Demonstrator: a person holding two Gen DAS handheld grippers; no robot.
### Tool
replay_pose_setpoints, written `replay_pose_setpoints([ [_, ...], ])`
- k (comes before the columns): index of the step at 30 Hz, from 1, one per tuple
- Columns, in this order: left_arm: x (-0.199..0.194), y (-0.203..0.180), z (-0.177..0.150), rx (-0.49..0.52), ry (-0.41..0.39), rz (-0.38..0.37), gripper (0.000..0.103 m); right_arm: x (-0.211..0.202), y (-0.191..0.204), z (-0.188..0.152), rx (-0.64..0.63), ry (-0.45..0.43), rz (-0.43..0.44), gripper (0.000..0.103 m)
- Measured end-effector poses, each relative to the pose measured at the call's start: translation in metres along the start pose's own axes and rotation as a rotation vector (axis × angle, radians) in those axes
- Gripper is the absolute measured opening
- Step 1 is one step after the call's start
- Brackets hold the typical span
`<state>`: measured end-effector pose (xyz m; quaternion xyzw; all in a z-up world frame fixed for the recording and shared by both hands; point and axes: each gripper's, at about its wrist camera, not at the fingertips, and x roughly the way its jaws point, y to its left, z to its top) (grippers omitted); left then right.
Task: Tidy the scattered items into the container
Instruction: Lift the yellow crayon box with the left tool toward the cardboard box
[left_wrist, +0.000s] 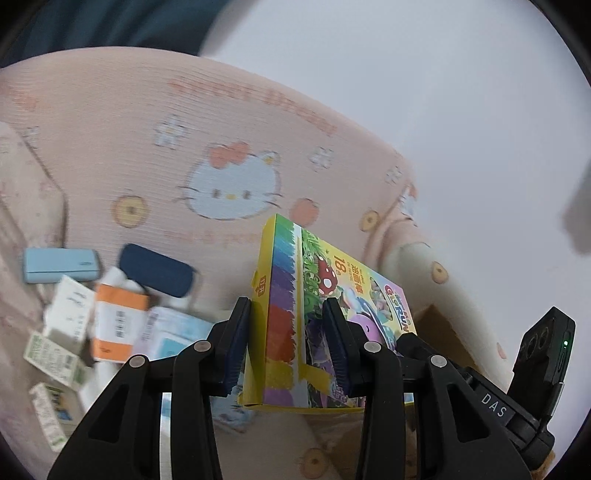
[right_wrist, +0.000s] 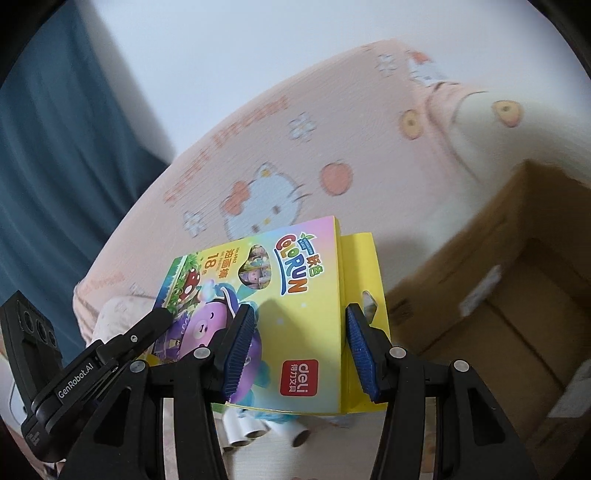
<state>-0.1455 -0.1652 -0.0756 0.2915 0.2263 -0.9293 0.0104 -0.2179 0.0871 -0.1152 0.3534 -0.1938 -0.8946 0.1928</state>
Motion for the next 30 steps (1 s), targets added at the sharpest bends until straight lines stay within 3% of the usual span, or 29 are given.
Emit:
replay_pose_setpoints([
  [16,0.103,-0.128,-0.033,0.119,0.218,-0.151,0.043,-0.056,-0.127,0.024,0.257,-0.014,-0.244,0.049],
  [30,0.165,-0.187,-0.071,0.116,0.397,-0.188,0.040,-0.080,-0.198,0.035,0.376,0.077,-0.405,0.049],
])
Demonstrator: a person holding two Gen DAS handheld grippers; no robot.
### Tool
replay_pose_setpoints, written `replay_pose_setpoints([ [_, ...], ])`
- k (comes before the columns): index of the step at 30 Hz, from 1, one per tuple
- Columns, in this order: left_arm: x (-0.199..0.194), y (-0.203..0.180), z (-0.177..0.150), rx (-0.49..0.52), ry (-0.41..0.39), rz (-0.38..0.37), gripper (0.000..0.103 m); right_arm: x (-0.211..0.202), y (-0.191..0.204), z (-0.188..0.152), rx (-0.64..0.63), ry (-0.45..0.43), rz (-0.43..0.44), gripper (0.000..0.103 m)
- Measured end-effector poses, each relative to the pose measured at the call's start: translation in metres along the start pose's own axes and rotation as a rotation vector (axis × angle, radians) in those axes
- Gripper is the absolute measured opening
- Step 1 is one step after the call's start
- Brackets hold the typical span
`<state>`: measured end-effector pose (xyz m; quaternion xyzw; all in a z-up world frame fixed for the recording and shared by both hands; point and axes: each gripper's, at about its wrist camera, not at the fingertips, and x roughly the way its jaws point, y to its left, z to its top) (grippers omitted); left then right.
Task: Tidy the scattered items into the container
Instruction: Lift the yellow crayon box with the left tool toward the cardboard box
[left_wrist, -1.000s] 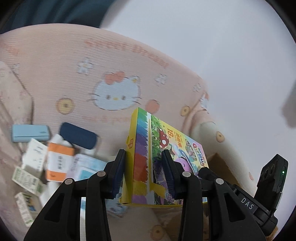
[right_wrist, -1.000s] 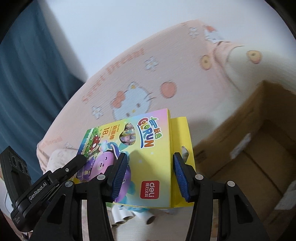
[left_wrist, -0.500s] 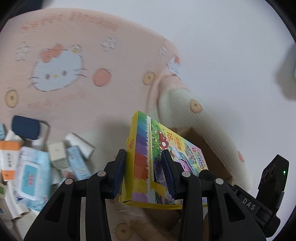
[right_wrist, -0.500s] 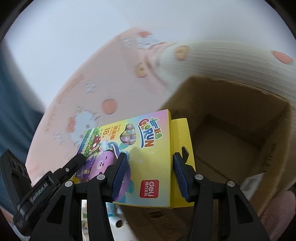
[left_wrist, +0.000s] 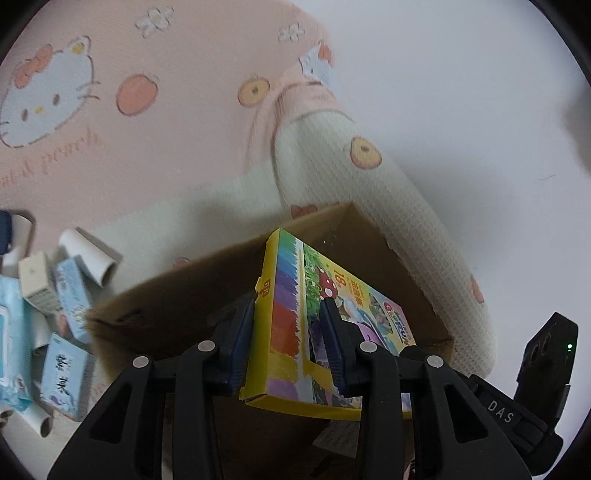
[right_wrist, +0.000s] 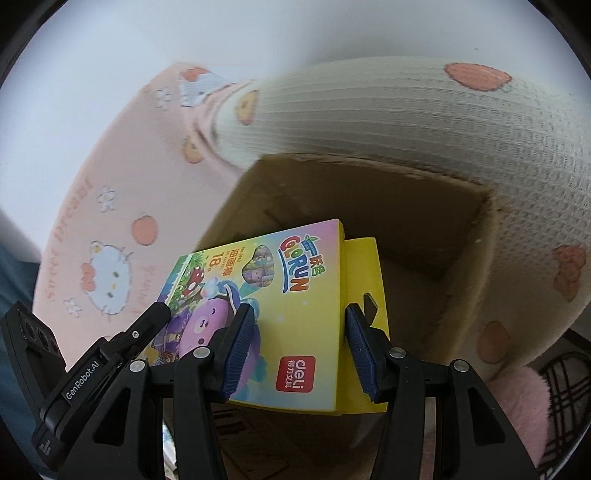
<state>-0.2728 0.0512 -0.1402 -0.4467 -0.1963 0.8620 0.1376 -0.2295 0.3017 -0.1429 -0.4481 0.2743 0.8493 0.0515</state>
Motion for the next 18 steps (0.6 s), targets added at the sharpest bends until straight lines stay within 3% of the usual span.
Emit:
replay_pose_setpoints([
  [7,0.026,-0.012,0.006,0.019,0.031,0.051,0.040,0.010,-0.014,0.012,0.026,0.043,-0.038,0.049],
  [18,0.046,-0.008,0.013,0.032,0.113,0.057,0.040,0.015,-0.013,0.015,0.047,0.112,-0.116,0.049],
])
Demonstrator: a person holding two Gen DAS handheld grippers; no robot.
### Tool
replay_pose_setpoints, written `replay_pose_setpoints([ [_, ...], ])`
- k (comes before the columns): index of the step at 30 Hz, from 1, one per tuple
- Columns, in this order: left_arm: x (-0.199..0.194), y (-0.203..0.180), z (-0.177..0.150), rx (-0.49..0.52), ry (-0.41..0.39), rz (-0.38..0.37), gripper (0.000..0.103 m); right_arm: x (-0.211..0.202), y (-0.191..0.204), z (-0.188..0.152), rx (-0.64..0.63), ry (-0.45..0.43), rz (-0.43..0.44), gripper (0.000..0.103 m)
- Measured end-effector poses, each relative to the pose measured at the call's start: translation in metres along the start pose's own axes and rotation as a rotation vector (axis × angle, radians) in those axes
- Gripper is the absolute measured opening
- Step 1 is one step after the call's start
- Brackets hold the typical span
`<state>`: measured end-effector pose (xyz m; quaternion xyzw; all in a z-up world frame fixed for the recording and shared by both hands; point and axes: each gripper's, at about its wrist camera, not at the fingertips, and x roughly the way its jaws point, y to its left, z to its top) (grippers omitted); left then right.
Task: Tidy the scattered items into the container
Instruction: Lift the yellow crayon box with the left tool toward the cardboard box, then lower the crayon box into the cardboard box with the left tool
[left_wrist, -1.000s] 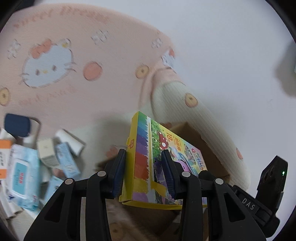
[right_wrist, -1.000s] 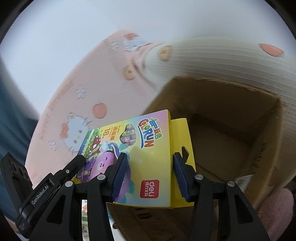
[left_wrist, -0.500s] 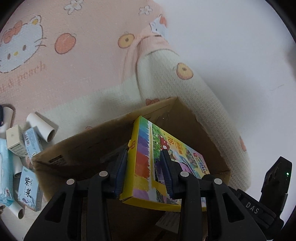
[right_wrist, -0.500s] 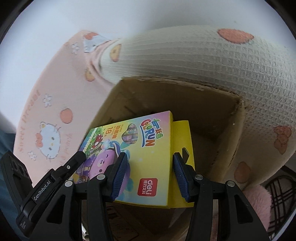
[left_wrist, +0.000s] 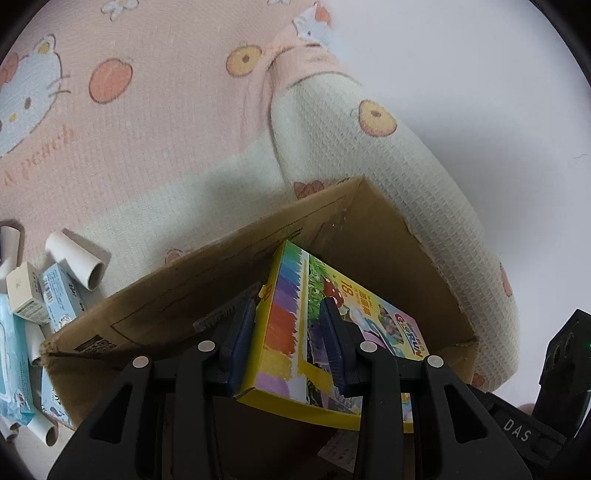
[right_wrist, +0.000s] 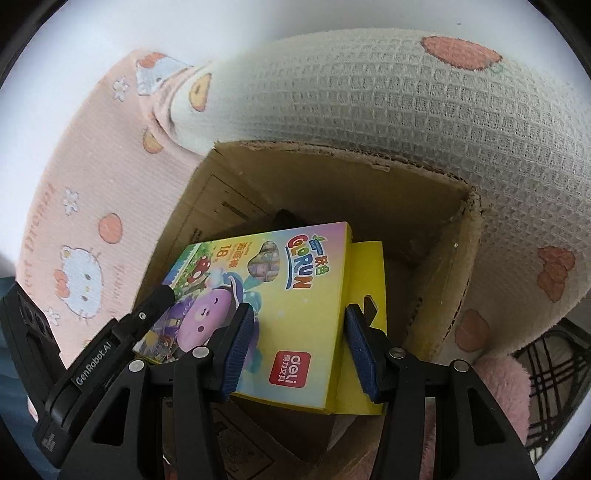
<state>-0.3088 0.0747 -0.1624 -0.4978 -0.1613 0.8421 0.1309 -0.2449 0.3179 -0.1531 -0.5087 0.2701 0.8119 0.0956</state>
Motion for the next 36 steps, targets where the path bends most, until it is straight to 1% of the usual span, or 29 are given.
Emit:
replay_pose_setpoints([
  [1,0.003,0.001,0.001,-0.006,0.008,-0.003,0.040,0.000,0.000,0.000,0.001,0.004,-0.008,0.049],
  [3,0.012,0.002,0.004,-0.011,0.048,0.000,0.040,0.002,0.003,0.001,-0.006,0.015,-0.034,0.049],
  [8,0.039,0.007,0.008,-0.037,0.165,0.025,0.039,0.012,0.007,0.011,-0.036,0.060,-0.099,0.049],
  [11,0.048,0.008,0.010,-0.051,0.194,0.035,0.039,0.017,0.011,0.019,-0.065,0.078,-0.127,0.049],
  [13,0.052,0.005,0.012,-0.040,0.199,0.054,0.039,0.024,0.015,0.025,-0.098,0.100,-0.154,0.049],
  [14,0.055,0.003,0.014,-0.034,0.202,0.049,0.038,0.027,0.017,0.026,-0.113,0.106,-0.167,0.049],
  [16,0.062,0.000,0.018,-0.042,0.224,0.001,0.035,0.031,0.025,0.026,-0.156,0.115,-0.197,0.049],
  [17,0.065,-0.003,0.020,-0.040,0.226,0.002,0.031,0.032,0.028,0.025,-0.171,0.119,-0.203,0.045],
  [18,0.068,-0.005,0.022,-0.043,0.239,-0.024,0.029,0.033,0.030,0.026,-0.181,0.123,-0.169,0.041],
  [19,0.070,-0.007,0.023,-0.053,0.251,-0.062,0.029,0.038,0.030,0.026,-0.179,0.166,-0.110,0.040],
  [20,0.072,-0.009,0.023,-0.062,0.274,-0.085,0.029,0.045,0.031,0.024,-0.173,0.214,-0.104,0.040],
  [21,0.072,-0.011,0.022,-0.051,0.278,-0.083,0.029,0.050,0.034,0.021,-0.191,0.229,-0.111,0.040],
  [23,0.070,-0.014,0.022,-0.015,0.276,-0.064,0.029,0.055,0.040,0.016,-0.246,0.231,-0.130,0.040],
  [24,0.069,-0.012,0.021,-0.014,0.272,-0.054,0.029,0.056,0.040,0.015,-0.246,0.234,-0.133,0.040],
  [25,0.067,-0.008,0.021,-0.028,0.271,-0.050,0.029,0.056,0.038,0.015,-0.237,0.238,-0.128,0.040],
  [27,0.065,0.003,0.021,-0.081,0.286,-0.073,0.029,0.057,0.036,0.017,-0.239,0.250,-0.131,0.040],
  [29,0.063,0.010,0.020,-0.097,0.283,-0.080,0.029,0.053,0.038,0.019,-0.251,0.257,-0.120,0.040],
  [31,0.057,0.015,0.020,-0.098,0.266,-0.048,0.029,0.046,0.044,0.024,-0.268,0.237,-0.110,0.040],
  [33,0.050,0.021,0.020,-0.130,0.253,-0.049,0.029,0.040,0.048,0.029,-0.297,0.213,-0.113,0.040],
  [35,0.039,0.025,0.018,-0.173,0.236,-0.041,0.030,0.042,0.049,0.035,-0.335,0.229,-0.133,0.040],
  [36,0.032,0.025,0.016,-0.182,0.222,-0.022,0.031,0.046,0.050,0.036,-0.347,0.250,-0.140,0.040],
])
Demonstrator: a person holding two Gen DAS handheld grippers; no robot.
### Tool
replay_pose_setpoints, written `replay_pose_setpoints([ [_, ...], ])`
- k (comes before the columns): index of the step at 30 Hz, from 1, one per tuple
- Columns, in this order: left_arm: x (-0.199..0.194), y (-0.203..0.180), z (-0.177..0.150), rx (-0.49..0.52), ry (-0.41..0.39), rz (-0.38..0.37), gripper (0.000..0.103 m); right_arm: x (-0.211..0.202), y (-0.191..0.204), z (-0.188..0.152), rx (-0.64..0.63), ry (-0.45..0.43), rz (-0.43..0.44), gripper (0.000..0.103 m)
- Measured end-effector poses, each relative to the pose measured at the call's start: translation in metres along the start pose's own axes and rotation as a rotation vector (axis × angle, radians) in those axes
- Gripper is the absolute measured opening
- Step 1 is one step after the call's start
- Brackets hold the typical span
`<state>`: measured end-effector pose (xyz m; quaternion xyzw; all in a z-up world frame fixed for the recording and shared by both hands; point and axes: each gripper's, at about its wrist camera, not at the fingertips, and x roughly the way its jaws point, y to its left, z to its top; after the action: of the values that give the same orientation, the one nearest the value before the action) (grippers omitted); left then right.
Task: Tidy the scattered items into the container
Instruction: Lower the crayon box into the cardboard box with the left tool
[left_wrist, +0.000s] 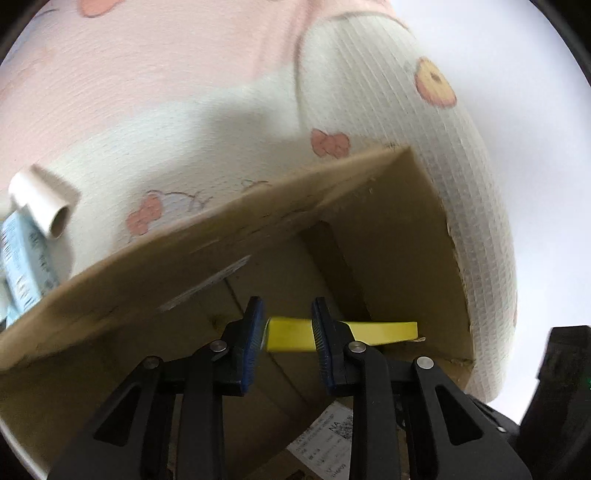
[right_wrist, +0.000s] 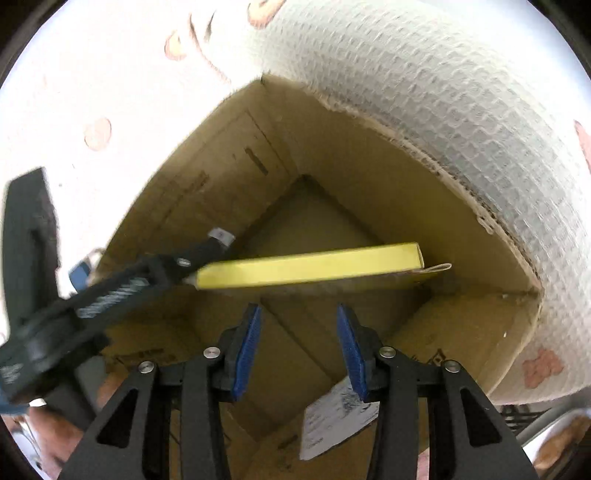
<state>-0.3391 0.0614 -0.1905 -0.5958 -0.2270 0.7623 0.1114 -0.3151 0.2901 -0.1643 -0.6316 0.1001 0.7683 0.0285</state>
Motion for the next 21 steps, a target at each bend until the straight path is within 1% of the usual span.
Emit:
replay_pose_setpoints([
  [1,-0.004,0.000,-0.001,0.000,-0.009,0.011,0.034,0.002,-0.001,0.002,-0.006,0.010,0.012,0.038],
  [2,-0.008,-0.001,-0.005,-0.011,-0.018,0.029,0.039,0.004,0.000,0.003,-0.005,0.016,0.034,0.033],
  [3,-0.010,0.005,-0.015,-0.024,-0.017,0.037,0.041,0.004,-0.002,0.003,-0.003,0.021,0.044,0.031],
  [5,-0.010,0.006,-0.019,-0.054,-0.008,0.026,0.044,0.002,-0.004,0.002,0.000,0.017,0.049,0.030],
  [6,-0.005,0.002,-0.017,-0.066,0.004,0.025,0.044,-0.002,-0.007,0.002,0.004,0.011,0.066,0.030],
  [9,-0.002,0.005,-0.020,-0.114,0.024,0.073,0.044,-0.020,-0.016,0.002,0.014,-0.035,0.111,0.030],
  [11,-0.005,0.011,-0.030,-0.208,0.019,0.053,0.045,-0.027,-0.017,0.005,-0.001,-0.051,0.108,0.030],
  [12,-0.006,0.013,-0.034,-0.234,0.014,0.047,0.046,-0.030,-0.018,0.007,-0.008,-0.056,0.101,0.030],
  [15,-0.010,0.013,-0.046,-0.304,-0.028,0.055,0.047,-0.031,-0.021,0.019,-0.021,-0.063,0.067,0.030],
  [16,-0.008,0.014,-0.046,-0.320,-0.037,0.052,0.047,-0.031,-0.021,0.022,-0.034,-0.065,0.068,0.030],
  [18,-0.006,0.015,-0.051,-0.364,-0.053,0.032,0.047,-0.029,-0.019,0.028,-0.052,-0.055,0.082,0.030],
  [19,-0.004,0.015,-0.056,-0.377,-0.051,0.034,0.047,-0.026,-0.018,0.032,-0.062,-0.051,0.089,0.030],
  [20,-0.002,0.013,-0.058,-0.386,-0.047,0.047,0.047,-0.021,-0.015,0.036,-0.070,-0.046,0.098,0.030],
  [21,0.004,0.012,-0.055,-0.392,-0.038,0.069,0.044,-0.018,-0.014,0.039,-0.077,-0.036,0.120,0.030],
])
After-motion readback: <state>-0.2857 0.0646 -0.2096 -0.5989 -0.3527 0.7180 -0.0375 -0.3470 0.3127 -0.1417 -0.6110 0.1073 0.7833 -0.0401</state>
